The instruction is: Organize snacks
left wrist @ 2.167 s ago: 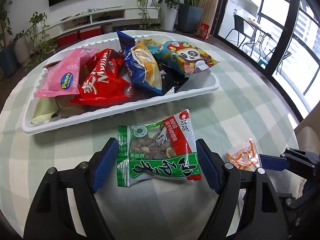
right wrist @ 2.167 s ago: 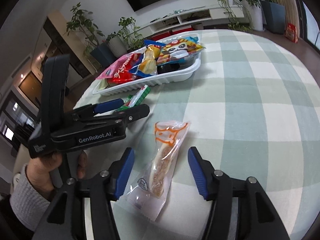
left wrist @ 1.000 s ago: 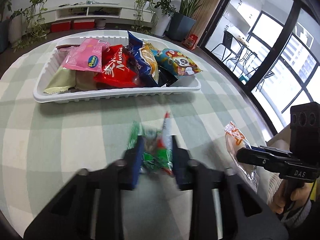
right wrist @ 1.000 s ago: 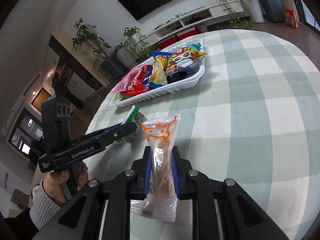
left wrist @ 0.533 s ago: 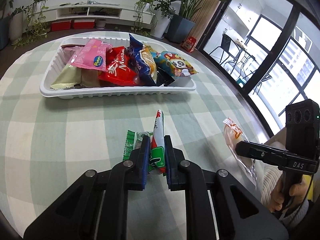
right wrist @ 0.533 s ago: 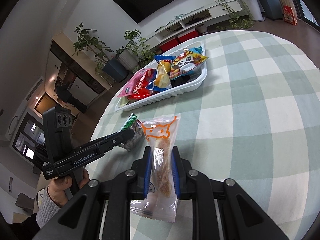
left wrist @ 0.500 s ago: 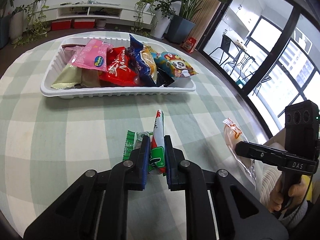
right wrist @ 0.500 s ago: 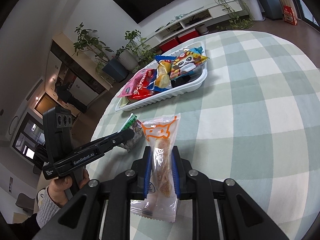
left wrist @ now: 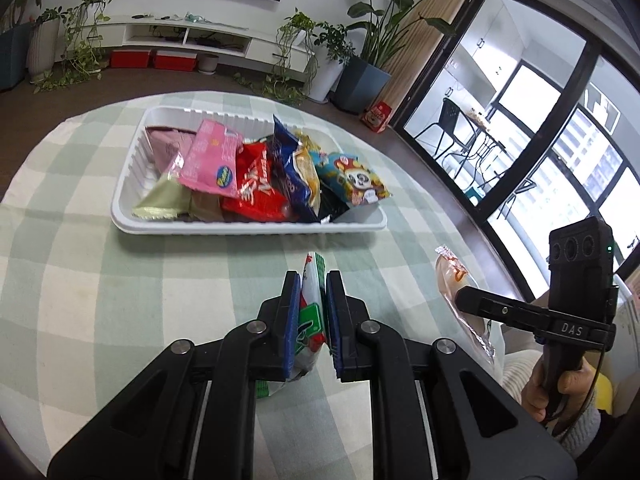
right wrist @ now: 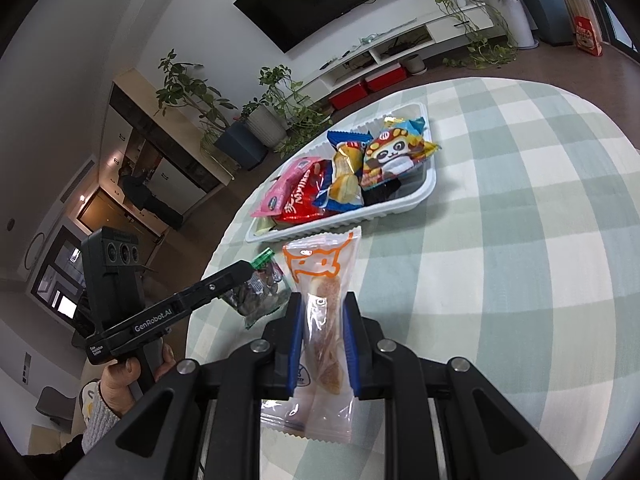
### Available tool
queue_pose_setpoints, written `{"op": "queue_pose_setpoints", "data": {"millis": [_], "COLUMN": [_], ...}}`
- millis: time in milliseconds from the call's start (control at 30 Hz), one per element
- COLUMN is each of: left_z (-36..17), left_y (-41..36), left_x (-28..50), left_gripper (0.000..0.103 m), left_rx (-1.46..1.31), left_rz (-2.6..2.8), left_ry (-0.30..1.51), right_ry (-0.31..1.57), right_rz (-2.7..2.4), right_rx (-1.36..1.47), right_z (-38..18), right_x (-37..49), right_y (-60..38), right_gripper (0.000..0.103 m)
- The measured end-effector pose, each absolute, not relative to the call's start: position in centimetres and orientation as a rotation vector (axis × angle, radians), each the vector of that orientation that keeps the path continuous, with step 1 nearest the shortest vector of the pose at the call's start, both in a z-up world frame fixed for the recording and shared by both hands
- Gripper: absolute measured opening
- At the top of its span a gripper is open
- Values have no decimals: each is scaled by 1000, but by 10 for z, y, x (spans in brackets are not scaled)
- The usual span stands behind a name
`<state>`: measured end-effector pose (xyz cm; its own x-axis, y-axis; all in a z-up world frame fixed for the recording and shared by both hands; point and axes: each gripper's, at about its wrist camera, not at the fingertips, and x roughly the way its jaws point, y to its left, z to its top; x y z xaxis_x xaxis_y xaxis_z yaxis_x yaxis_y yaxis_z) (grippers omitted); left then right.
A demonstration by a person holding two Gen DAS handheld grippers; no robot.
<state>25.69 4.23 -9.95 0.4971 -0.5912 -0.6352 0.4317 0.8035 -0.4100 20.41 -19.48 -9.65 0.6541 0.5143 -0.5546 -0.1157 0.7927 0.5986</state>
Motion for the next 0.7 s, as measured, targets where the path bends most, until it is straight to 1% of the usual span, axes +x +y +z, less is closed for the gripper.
{"op": "queue_pose_setpoints", "data": {"millis": [267, 467, 533, 567, 600, 633, 700], "left_z": [-83, -86, -94, -99, -105, -108, -115], "left_y": [49, 40, 34, 31, 27, 25, 20], "left_x": [269, 259, 252, 249, 246, 242, 234], "left_gripper": [12, 13, 20, 34, 54, 60, 63], "left_rx": [-226, -149, -106, -89, -72, -70, -52], "left_rz": [-620, -638, -650, -649, -662, -675, -699], "left_ry": [820, 830, 857, 863, 873, 875, 883], "right_ry": [765, 764, 772, 779, 783, 788, 797], "right_rz": [384, 389, 387, 387, 386, 385, 385], "right_rx": [564, 562, 560, 559, 559, 558, 562], "right_z": [-85, -85, -89, -92, -94, -96, -101], "right_x": [226, 232, 230, 229, 228, 226, 222], "right_y": [-198, -199, -198, -198, -197, -197, -197], "right_gripper": [21, 21, 21, 21, 21, 21, 21]}}
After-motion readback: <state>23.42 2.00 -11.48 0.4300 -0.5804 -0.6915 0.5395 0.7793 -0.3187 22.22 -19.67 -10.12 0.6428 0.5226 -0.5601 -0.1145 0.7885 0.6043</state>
